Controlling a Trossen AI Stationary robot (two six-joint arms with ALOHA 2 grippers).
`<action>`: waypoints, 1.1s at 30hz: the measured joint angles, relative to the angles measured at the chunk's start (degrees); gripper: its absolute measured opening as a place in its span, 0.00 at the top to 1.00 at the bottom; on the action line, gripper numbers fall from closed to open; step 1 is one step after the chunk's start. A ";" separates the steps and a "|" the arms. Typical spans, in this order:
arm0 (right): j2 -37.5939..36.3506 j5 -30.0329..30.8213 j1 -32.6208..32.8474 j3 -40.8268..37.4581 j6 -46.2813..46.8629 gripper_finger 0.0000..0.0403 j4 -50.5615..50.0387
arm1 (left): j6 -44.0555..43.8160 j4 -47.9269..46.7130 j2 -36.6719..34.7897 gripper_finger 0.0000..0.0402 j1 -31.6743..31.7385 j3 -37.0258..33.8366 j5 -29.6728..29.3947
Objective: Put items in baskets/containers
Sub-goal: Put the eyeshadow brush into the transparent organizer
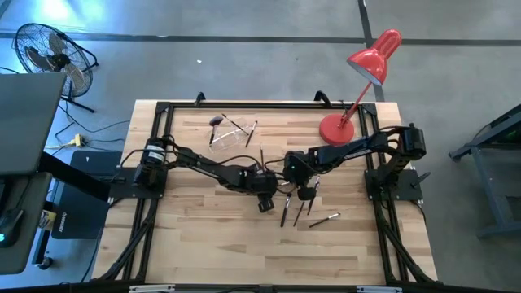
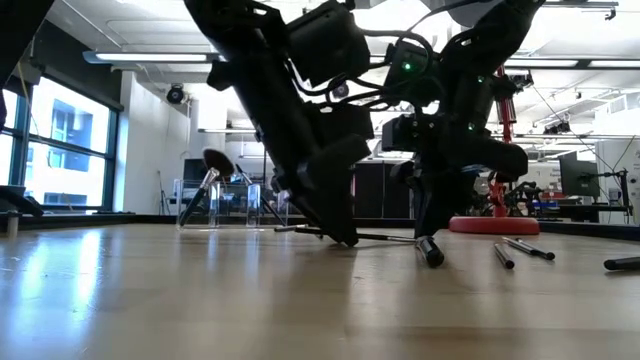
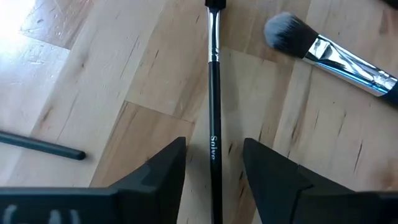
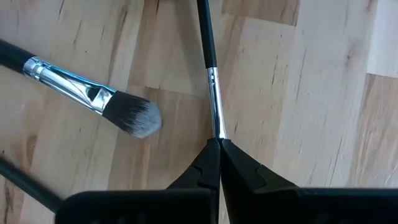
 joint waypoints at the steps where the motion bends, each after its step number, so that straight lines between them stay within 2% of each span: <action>1: 0.00 0.00 0.00 0.00 0.00 1.00 0.04 | -0.03 -0.32 0.00 0.66 0.00 0.03 0.13; 8: 0.00 -0.32 0.01 0.00 0.50 1.00 0.72 | -0.09 -1.39 0.00 0.96 0.00 0.01 1.35; 13: -0.02 -0.70 0.00 0.00 1.70 1.00 0.68 | 0.37 -1.60 0.04 0.93 0.01 -0.04 2.21; 16: -0.69 -0.60 0.00 0.00 4.04 1.00 0.42 | 0.33 -1.72 0.04 0.97 0.07 -0.08 3.50; 26: -8.33 0.00 0.00 0.01 9.92 1.00 -0.74 | -1.36 -1.78 0.13 0.98 0.00 -0.16 3.83; 33: -15.21 1.61 0.04 0.07 11.84 0.90 -4.61 | -3.03 -1.69 -0.73 0.98 0.00 -0.27 3.29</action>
